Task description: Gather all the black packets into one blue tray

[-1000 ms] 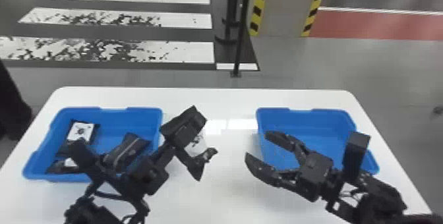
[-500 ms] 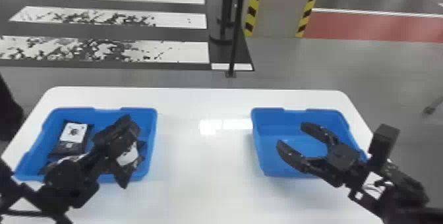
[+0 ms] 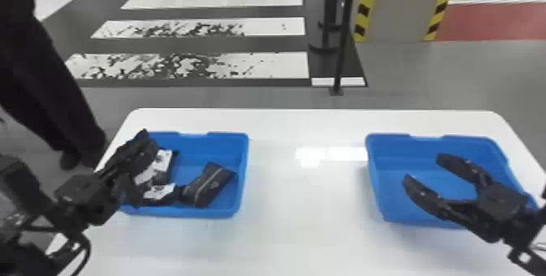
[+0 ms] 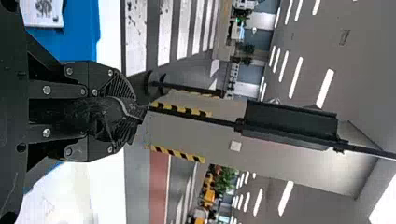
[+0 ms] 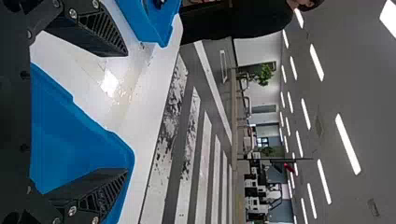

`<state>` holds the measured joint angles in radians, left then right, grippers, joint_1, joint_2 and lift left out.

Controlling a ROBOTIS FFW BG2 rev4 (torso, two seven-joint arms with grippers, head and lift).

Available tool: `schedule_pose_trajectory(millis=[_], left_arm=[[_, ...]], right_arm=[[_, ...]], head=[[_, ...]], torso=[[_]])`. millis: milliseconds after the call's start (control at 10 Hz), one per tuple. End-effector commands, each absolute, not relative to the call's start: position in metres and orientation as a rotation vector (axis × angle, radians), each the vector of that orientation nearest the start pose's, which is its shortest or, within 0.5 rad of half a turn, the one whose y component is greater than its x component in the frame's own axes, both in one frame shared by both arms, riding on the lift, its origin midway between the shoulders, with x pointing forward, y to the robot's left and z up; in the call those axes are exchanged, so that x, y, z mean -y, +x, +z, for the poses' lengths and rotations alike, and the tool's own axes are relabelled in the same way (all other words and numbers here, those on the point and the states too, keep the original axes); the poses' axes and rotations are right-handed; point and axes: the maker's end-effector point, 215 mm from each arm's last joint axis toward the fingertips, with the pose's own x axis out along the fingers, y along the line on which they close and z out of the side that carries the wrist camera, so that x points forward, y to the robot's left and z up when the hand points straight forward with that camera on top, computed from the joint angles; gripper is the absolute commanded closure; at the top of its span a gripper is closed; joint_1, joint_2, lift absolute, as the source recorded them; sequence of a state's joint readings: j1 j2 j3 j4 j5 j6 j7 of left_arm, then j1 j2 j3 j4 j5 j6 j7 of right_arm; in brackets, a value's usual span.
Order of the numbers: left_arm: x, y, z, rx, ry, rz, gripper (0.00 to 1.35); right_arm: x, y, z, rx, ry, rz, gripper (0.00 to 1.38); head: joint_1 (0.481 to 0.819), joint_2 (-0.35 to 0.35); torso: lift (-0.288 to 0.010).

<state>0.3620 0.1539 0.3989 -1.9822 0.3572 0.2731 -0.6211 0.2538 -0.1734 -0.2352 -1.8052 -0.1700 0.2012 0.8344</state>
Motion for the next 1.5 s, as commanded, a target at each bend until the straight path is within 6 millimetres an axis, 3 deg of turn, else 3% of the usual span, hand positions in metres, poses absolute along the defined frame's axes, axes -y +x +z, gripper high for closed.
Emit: schedule_pose_trajectory(millis=[0, 100, 300, 400, 600, 700, 800, 1200, 1400], left_arm=[[-0.345, 0.476, -0.334, -0.098, -0.110, -0.297, 1.19], [-0.354, 0.486, -0.337, -0.090, -0.093, -0.268, 1.06], [-0.356, 0.493, -0.338, -0.078, -0.116, -0.248, 0.10], [-0.353, 0.492, -0.335, -0.063, -0.116, -0.254, 0.02], [-0.329, 0.481, -0.318, 0.039, -0.179, -0.291, 0.21], [-0.317, 0.469, -0.311, 0.079, -0.213, -0.298, 0.22], [-0.308, 0.454, -0.307, 0.103, -0.227, -0.294, 0.22], [-0.277, 0.377, -0.340, 0.039, -0.258, -0.240, 0.22], [-0.261, 0.348, -0.346, -0.011, -0.229, -0.240, 0.23]], right_arm=[[0.231, 0.466, -0.379, -0.186, 0.044, 0.643, 0.15], [0.229, 0.466, -0.381, -0.189, 0.047, 0.648, 0.15], [0.226, 0.465, -0.381, -0.187, 0.057, 0.651, 0.15], [0.226, 0.464, -0.382, -0.189, 0.059, 0.651, 0.15], [0.228, 0.466, -0.378, -0.168, 0.050, 0.642, 0.15], [0.232, 0.463, -0.376, -0.152, 0.068, 0.605, 0.15], [0.251, 0.456, -0.370, -0.132, 0.068, 0.523, 0.15], [0.319, 0.409, -0.342, -0.028, 0.029, 0.224, 0.15], [0.329, 0.374, -0.320, 0.019, -0.019, 0.117, 0.15]], head=[[0.695, 0.107], [0.695, 0.127], [0.695, 0.146], [0.695, 0.152], [0.695, 0.143], [0.695, 0.130], [0.695, 0.118], [0.695, -0.008], [0.695, -0.065]], torso=[[-0.110], [-0.110], [-0.110], [-0.110], [-0.110], [-0.110], [-0.110], [-0.110], [-0.110]])
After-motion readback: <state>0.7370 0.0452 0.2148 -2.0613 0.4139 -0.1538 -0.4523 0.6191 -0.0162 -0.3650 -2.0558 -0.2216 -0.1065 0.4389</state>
